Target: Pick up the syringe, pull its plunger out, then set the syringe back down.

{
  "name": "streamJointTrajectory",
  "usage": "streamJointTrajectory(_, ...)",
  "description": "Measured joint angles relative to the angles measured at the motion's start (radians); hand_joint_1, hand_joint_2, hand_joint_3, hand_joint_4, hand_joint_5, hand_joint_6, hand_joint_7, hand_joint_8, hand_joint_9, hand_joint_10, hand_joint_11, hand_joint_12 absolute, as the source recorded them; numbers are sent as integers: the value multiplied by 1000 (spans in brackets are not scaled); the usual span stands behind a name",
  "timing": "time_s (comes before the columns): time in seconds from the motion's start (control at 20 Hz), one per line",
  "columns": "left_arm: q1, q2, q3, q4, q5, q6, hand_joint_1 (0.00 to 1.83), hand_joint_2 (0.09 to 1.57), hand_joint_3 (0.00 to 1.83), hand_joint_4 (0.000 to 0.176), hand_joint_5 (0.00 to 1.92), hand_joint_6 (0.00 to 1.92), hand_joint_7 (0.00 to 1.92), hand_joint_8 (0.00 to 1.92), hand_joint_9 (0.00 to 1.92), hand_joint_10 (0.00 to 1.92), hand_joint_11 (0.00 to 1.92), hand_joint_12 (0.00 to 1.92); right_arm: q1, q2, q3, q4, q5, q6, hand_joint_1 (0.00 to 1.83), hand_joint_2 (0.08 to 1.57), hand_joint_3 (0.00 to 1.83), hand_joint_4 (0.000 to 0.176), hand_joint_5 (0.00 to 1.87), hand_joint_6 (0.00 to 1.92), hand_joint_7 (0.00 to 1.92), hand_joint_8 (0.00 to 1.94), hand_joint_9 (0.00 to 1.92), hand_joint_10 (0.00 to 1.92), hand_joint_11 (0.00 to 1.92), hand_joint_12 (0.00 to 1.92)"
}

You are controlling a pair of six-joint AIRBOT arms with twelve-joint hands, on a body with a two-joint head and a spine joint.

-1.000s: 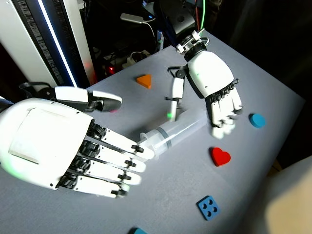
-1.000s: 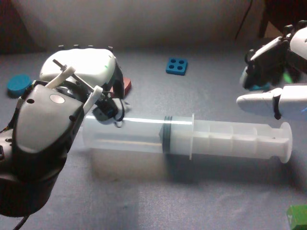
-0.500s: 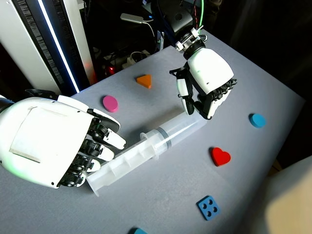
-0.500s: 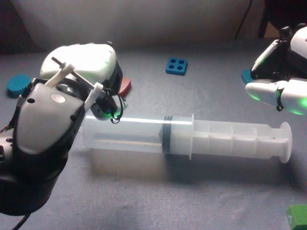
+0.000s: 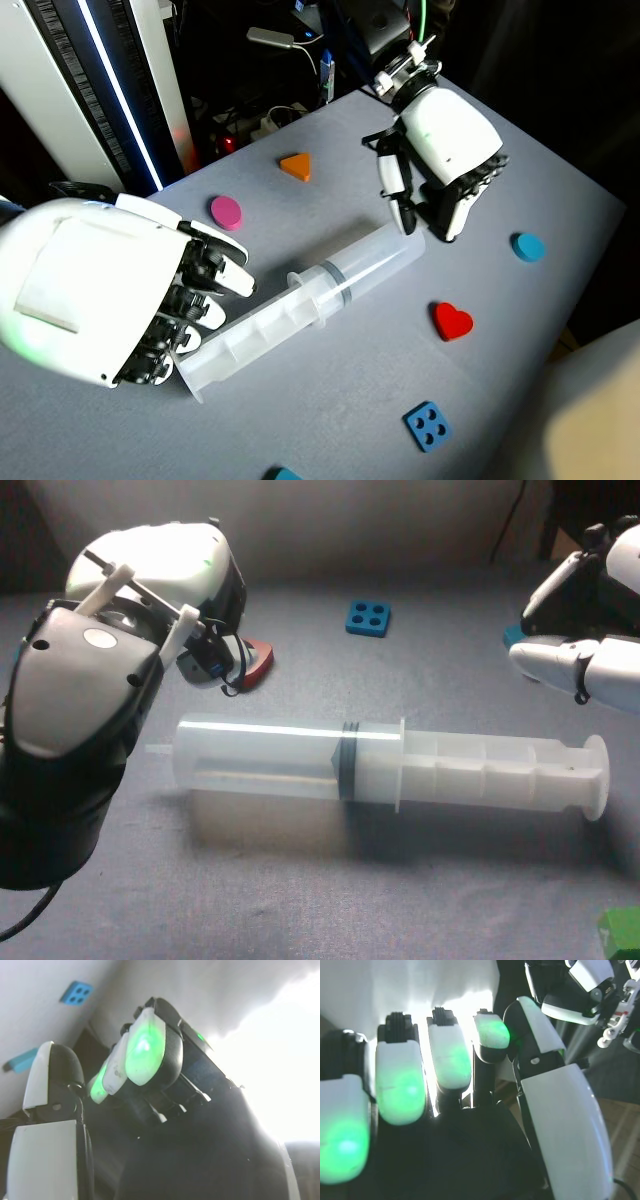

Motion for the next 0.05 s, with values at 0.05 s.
streamJointTrajectory(0.05,0,0,0,2,-1,0,1178,1204,3,0,1242,1921,1399,1921,1473,1921,1511,1921,-5,0,0,-16,-14,5,710,1451,0,176,1260,1921,1456,1941,1622,1921,1795,1921)
